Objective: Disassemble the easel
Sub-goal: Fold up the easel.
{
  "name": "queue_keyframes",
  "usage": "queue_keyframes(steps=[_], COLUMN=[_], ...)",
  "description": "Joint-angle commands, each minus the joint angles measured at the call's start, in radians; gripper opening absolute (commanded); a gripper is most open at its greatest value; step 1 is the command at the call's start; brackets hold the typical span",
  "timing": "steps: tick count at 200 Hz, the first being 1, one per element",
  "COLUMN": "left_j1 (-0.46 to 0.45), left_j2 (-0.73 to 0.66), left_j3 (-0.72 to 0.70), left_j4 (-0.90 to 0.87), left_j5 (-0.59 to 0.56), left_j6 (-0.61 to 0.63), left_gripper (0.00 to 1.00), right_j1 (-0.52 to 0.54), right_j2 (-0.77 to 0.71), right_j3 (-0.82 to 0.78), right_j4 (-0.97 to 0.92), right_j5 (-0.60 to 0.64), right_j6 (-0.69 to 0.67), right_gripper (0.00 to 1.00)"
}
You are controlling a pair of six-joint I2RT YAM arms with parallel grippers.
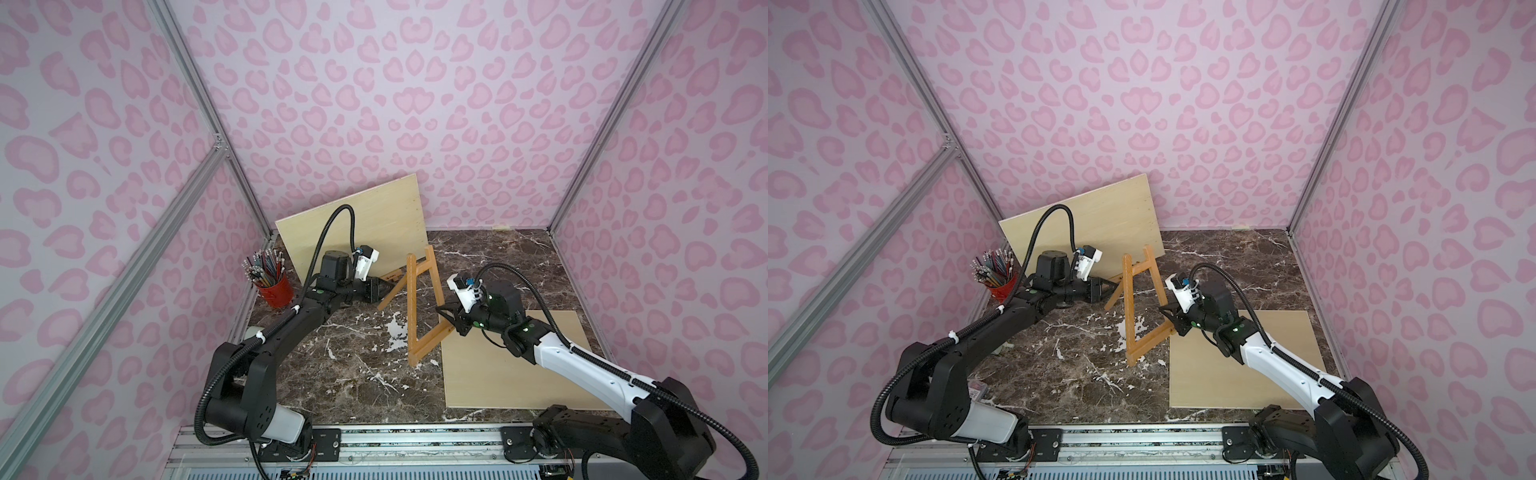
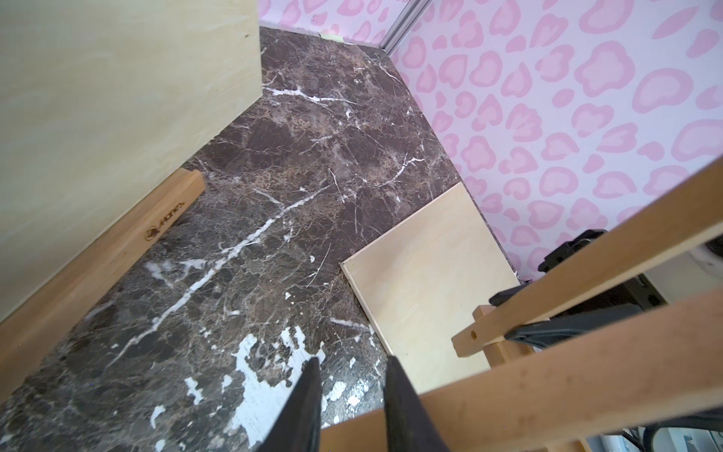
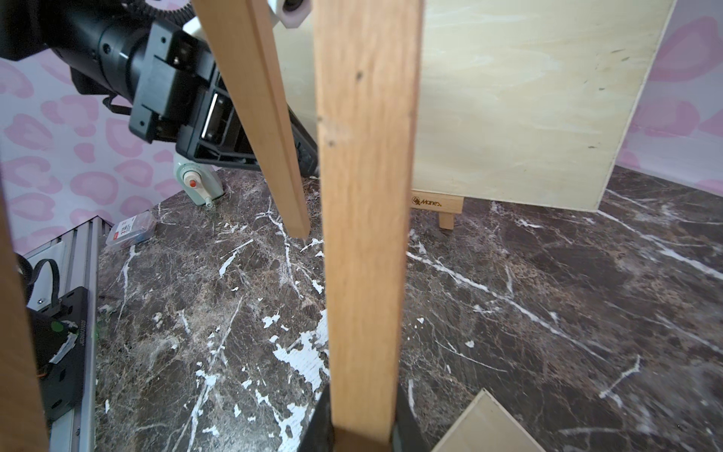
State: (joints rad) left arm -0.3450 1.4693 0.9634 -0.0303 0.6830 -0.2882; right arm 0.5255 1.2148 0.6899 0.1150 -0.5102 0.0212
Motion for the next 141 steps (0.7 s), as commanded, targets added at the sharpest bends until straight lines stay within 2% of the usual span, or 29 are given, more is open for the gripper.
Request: queue_keyframes(steps=[1,67,141], left_j1=[-0.040,-0.158,-0.209], left_j2=[-0.020,-0.068,-0.082], left_j3=[-0.036,-0.137,-0.166], left_j4=[0.044,0.211,0.284], left_j5=[-0.013,-0.101,-0.094], left_j6=[-0.031,-0.171,-0.244], left_gripper=[0.27,0.23,0.22], right_j1=[0.008,0.060,0.112], right_j2=[0.012,0.060,0.089], right_j3=[0.005,-0.013,-0.044], right_j4=[0.123,0.190,0.279], right_j5=[0.031,0.101,0.140], right_j6=[0.054,0.114,0.194], right_gripper=[0.00,0.00,0.00])
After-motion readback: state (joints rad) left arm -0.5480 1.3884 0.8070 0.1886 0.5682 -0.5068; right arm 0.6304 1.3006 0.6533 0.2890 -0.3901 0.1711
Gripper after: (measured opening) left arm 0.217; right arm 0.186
